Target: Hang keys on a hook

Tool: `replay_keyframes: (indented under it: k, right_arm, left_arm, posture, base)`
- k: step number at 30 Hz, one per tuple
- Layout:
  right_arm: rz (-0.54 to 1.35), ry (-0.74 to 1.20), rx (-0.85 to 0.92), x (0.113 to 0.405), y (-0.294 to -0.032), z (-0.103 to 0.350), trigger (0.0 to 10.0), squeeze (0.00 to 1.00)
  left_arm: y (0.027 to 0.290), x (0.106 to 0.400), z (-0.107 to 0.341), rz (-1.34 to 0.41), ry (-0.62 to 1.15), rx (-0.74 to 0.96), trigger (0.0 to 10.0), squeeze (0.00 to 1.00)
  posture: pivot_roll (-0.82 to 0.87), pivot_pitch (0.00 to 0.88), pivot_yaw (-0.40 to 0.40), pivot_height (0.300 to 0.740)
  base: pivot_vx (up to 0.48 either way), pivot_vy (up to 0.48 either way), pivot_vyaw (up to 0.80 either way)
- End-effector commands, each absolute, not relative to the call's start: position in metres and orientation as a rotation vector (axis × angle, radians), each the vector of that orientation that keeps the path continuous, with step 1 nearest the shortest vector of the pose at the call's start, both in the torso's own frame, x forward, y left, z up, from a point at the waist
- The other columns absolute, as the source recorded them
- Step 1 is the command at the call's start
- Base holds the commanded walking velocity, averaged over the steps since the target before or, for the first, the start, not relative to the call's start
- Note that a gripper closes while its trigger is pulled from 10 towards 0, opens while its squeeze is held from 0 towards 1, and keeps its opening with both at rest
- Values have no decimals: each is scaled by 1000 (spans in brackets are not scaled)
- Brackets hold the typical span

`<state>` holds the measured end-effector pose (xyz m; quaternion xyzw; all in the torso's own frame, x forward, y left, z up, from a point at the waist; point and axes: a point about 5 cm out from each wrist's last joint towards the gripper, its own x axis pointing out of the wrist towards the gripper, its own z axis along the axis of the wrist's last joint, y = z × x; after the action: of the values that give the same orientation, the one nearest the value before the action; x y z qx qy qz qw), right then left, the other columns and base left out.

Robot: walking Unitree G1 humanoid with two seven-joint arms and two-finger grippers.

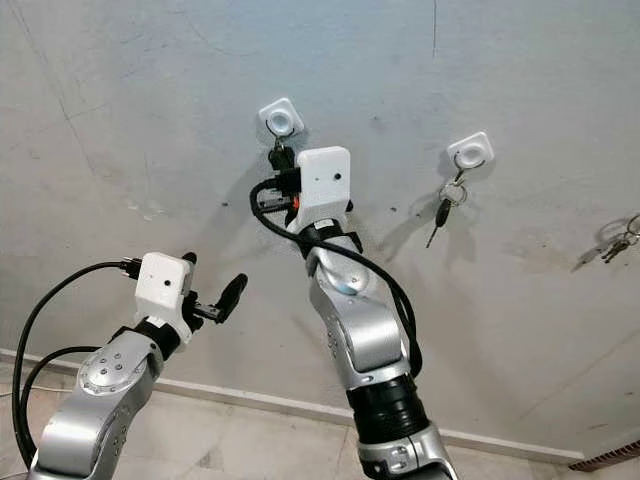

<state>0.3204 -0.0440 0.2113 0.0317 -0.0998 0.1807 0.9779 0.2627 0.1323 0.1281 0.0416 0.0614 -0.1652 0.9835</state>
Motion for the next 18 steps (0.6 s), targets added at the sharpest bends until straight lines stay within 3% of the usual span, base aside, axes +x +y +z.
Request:
replay_keyframes:
  k: [1, 12, 13, 14, 15, 18]
  right_arm:
    - [297, -112, 25, 323, -55, 193, 10000, 0]
    - [280, -90, 40, 319, -60, 190, 10000, 0]
    - [287, -95, 61, 320, -59, 192, 10000, 67]
    - [289, -98, 68, 319, -59, 192, 10000, 855]
    - [298, -103, 92, 319, -58, 194, 10000, 1000]
    - [309, -106, 117, 319, -57, 195, 10000, 1000]
  left_arm:
    - [132, 262, 131, -334, 118, 86, 10000, 0]
    - [132, 262, 131, -337, 119, 85, 10000, 0]
    - [132, 263, 131, -337, 119, 85, 10000, 0]
    - [131, 263, 131, -337, 119, 85, 10000, 0]
    - [131, 262, 131, -337, 119, 85, 10000, 0]
    - [131, 262, 131, -338, 119, 84, 10000, 0]
  posture:
    - [224, 47, -73, 740]
    - [220, 50, -69, 740]
    - [220, 50, -69, 740]
    - [220, 51, -68, 740]
    - [220, 51, -68, 740]
    - [220, 51, -68, 740]
  base:
    - [0, 0, 0]
    - [0, 0, 0]
    - [0, 0, 0]
    - [0, 0, 0]
    - [0, 0, 0]
    - [0, 0, 0]
